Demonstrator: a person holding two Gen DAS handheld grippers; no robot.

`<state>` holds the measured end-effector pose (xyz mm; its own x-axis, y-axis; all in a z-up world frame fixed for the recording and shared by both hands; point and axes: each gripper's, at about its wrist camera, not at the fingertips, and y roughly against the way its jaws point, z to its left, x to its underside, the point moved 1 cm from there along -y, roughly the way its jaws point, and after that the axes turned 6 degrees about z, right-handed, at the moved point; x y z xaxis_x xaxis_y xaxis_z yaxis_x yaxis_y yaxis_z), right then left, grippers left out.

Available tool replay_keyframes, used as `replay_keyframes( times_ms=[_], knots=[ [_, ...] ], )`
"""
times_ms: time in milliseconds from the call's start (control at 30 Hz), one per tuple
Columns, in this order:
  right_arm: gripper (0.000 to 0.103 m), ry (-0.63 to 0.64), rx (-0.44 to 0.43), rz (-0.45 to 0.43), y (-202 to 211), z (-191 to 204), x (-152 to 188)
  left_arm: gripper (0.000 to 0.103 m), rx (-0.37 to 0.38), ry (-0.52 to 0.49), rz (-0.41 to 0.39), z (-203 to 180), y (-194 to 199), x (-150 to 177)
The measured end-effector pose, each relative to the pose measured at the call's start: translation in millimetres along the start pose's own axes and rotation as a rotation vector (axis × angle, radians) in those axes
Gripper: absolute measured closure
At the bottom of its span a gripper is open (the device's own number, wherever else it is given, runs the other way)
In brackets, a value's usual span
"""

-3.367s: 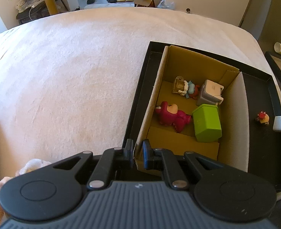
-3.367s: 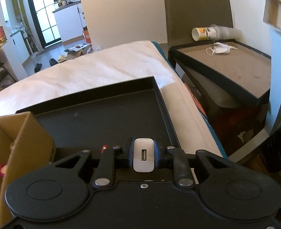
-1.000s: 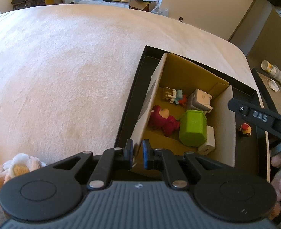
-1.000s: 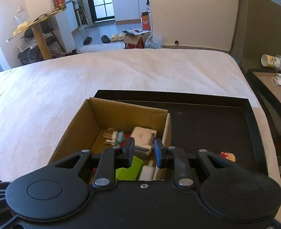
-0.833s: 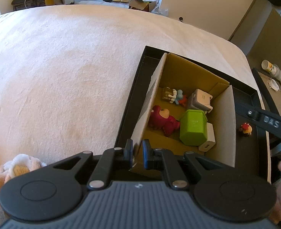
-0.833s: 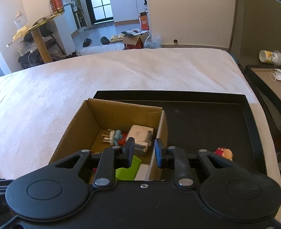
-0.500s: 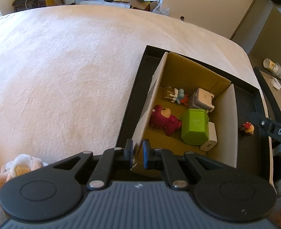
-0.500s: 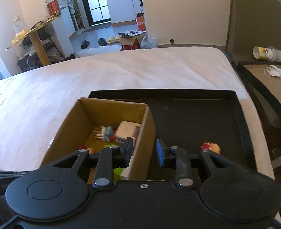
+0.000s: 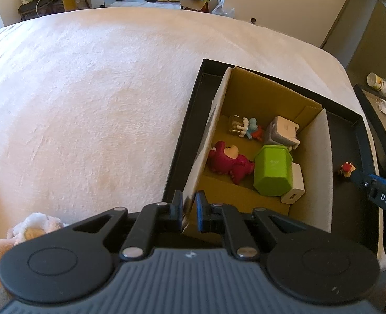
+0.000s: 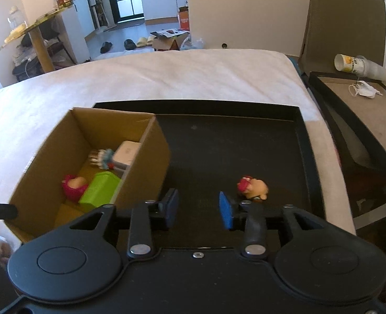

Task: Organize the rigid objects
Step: 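Move the right gripper to the brown figure with red cap and close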

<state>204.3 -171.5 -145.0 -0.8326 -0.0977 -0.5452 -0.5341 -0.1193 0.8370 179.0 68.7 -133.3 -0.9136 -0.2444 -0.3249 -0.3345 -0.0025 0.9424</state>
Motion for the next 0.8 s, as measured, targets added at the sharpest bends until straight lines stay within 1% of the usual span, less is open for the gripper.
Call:
replay_keyframes(
  times_ms=[100,367,500,667,800],
  knots=[
    [0.056,0.008,0.024,-0.009,-4.9,-8.2,1.0,0.094,-0.010,-0.005,0.004,-1.5,-1.5,-0.4],
    [0.054,0.002,0.046,-0.008,-28.0,-31.8,-1.1,0.094,-0.028,-0.007,0.012,-3.6,-5.7,-2.0],
    [0.053,0.055,0.067,-0.016,-39.6,-37.5,-0.4,0.093,-0.047,-0.018,0.009,-7.7,-7.3,-1.9],
    [0.053,0.090,0.099,-0.002,-51.6,-43.3,-2.9,0.093,-0.046,-0.014,0.007,-6.7,-7.6,-1.6],
    [0.053,0.125,0.111,0.030,-63.6,-44.3,-5.4,0.093,-0.044,-0.013,0.006,-6.4,-7.4,-1.2]
  ],
)
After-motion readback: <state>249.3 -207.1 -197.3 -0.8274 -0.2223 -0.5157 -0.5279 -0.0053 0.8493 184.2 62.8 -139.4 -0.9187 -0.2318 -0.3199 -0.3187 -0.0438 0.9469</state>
